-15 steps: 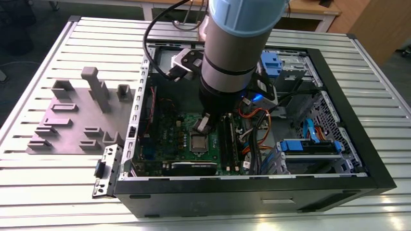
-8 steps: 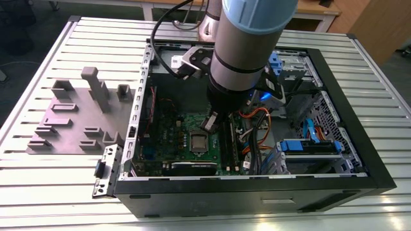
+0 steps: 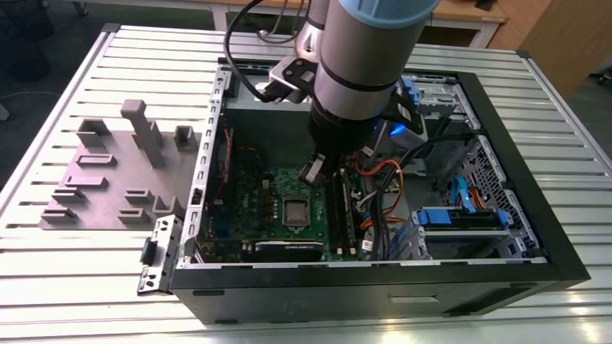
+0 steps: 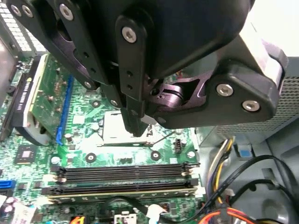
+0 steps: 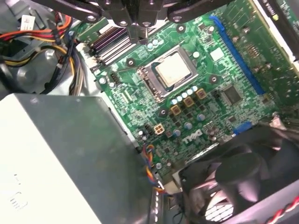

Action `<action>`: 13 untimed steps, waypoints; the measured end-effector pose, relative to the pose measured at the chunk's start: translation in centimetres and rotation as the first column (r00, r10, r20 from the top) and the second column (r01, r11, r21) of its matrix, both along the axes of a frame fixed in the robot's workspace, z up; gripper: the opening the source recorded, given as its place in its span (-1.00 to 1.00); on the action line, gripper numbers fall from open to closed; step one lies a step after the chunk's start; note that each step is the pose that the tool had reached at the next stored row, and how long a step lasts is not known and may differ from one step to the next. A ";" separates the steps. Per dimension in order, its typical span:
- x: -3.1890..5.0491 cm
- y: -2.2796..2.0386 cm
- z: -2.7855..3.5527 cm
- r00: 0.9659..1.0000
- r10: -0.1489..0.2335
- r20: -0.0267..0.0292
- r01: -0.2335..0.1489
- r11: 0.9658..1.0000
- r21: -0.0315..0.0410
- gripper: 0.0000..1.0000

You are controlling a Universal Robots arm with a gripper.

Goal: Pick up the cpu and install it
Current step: 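Install the first cpu locking lever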

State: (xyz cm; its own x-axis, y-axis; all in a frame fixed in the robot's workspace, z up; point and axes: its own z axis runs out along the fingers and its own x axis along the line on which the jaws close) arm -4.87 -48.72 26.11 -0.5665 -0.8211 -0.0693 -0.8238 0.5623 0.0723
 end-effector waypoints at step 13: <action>0.00 0.94 -0.16 1.000 0.001 -0.001 -0.001 1.000 0.031 -0.79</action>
